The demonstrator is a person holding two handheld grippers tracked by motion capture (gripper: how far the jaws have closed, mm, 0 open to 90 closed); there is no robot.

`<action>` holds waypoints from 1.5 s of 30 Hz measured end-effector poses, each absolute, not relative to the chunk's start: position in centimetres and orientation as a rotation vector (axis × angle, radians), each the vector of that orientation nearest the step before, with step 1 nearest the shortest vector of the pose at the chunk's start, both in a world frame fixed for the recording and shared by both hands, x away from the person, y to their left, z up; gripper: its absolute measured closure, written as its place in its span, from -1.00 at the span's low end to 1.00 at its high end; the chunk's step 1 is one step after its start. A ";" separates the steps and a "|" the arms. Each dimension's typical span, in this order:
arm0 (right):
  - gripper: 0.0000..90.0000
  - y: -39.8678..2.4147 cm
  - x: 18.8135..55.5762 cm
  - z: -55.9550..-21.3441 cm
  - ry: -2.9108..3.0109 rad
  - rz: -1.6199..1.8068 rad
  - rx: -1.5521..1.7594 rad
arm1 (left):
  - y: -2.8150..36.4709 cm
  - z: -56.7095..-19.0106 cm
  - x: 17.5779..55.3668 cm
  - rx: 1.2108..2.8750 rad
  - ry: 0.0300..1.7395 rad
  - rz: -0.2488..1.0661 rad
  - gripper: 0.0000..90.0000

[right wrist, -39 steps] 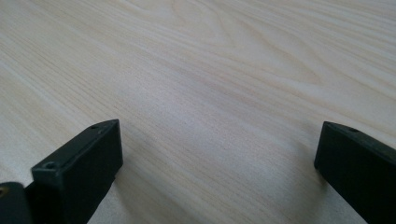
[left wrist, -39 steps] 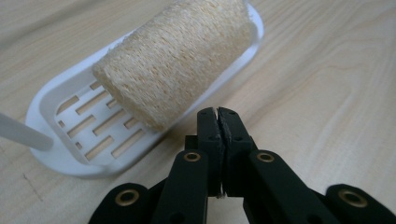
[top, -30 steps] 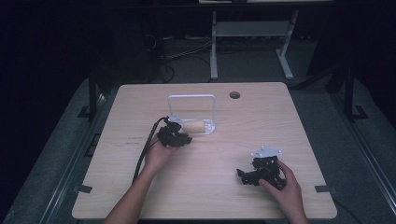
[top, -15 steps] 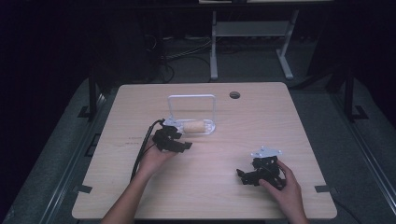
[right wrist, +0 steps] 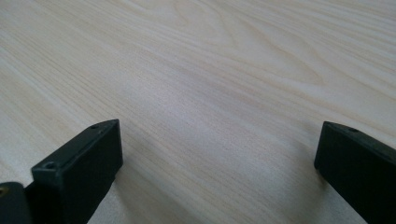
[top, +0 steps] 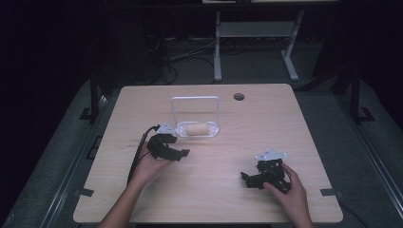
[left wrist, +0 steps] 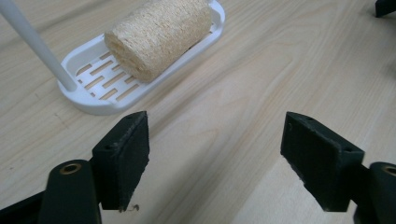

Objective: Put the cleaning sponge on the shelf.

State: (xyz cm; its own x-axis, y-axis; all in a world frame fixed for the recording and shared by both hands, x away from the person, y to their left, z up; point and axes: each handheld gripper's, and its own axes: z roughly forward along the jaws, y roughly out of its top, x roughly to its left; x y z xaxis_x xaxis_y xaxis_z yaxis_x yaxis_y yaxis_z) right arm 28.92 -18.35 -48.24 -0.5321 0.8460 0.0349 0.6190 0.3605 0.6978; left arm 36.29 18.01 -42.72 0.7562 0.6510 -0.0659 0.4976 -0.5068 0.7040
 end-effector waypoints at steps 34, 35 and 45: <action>-0.99 -18.4 28.9 -48.3 2.296 0.962 1.285 | 24.1 -43.1 31.5 2.147 0.880 0.378 -0.71; -0.99 -18.4 28.9 -48.3 2.296 0.962 1.284 | 24.3 -43.2 31.3 2.148 0.889 0.383 -0.71; -0.99 -18.3 28.9 -48.2 2.297 0.958 1.289 | 25.6 -43.8 30.1 2.148 0.911 0.401 -0.71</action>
State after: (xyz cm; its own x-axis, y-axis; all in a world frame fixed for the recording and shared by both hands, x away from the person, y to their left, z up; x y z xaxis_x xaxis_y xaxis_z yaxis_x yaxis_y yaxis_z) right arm 28.91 -18.34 -48.23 -0.5322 0.8460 0.0330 0.6188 0.3622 0.6970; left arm 30.08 25.58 -43.77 0.6968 0.7172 -0.0058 0.4805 -0.4608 0.7461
